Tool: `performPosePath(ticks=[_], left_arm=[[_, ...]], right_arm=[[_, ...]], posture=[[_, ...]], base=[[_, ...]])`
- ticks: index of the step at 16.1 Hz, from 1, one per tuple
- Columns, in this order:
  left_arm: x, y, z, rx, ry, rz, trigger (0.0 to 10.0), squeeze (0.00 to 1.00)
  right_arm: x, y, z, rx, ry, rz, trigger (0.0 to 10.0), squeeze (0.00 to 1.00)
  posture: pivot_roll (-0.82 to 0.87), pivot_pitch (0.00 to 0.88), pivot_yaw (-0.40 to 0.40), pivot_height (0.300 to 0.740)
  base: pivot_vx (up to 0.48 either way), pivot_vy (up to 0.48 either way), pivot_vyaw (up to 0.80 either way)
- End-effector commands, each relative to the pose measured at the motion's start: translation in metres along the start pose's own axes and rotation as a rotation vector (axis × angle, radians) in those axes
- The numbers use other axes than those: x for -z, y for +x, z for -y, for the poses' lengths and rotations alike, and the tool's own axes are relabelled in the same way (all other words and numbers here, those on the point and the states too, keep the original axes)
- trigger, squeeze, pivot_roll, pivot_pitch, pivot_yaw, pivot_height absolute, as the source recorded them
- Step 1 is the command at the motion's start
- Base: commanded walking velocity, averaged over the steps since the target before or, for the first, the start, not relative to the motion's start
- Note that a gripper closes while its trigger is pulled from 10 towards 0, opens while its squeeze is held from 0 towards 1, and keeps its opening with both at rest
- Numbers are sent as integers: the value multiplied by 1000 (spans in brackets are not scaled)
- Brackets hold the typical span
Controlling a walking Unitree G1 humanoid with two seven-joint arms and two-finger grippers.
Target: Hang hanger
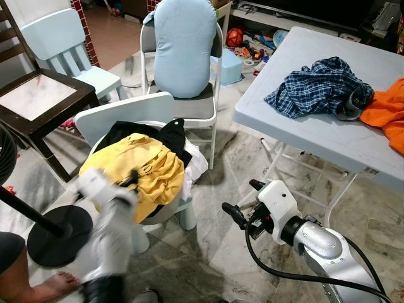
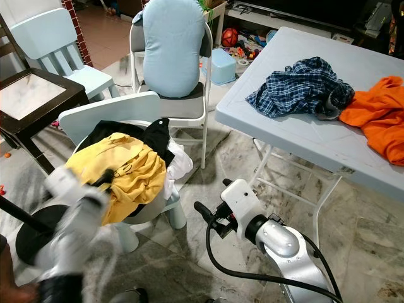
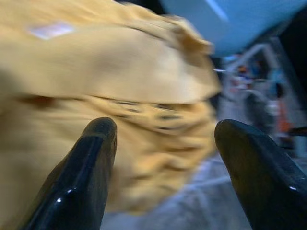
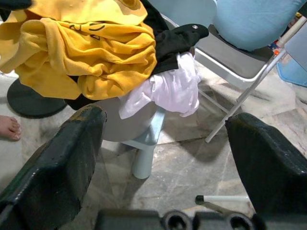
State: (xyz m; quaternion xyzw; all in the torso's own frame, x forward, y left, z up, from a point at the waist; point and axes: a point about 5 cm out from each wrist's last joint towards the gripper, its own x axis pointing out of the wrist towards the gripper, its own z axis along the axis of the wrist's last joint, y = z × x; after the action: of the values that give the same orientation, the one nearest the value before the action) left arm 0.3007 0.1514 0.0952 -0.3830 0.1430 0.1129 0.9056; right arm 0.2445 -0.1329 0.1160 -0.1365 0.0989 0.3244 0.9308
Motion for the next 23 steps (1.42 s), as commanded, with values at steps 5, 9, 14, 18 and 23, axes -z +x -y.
performPosePath(ticks=[5,9,14,18,23], left_arm=[[44,-6,3,8,-13,-141,10000,0],[39,-9,-9,-36,-34,-127,10000,0],[22,-30,-44,-105,19,-113,10000,0],[26,-30,-48,-126,-6,-160,10000,0],[22,-13,-37,-72,3,-128,10000,0]], right_arm=[[1,-1,1,2,-11,-3,10000,0],[2,0,0,-2,-11,-5,10000,0],[0,2,4,-3,-20,-2,10000,0],[-1,7,2,-17,-25,6,10000,0],[-1,5,4,-15,-31,7,10000,0]], posture=[[-56,104,-50,740],[-52,103,-48,740],[-36,103,-54,740],[-28,91,-55,740],[-39,87,-58,740]], base=[[0,0,0],[0,0,0],[0,0,0],[0,0,0],[0,0,0]])
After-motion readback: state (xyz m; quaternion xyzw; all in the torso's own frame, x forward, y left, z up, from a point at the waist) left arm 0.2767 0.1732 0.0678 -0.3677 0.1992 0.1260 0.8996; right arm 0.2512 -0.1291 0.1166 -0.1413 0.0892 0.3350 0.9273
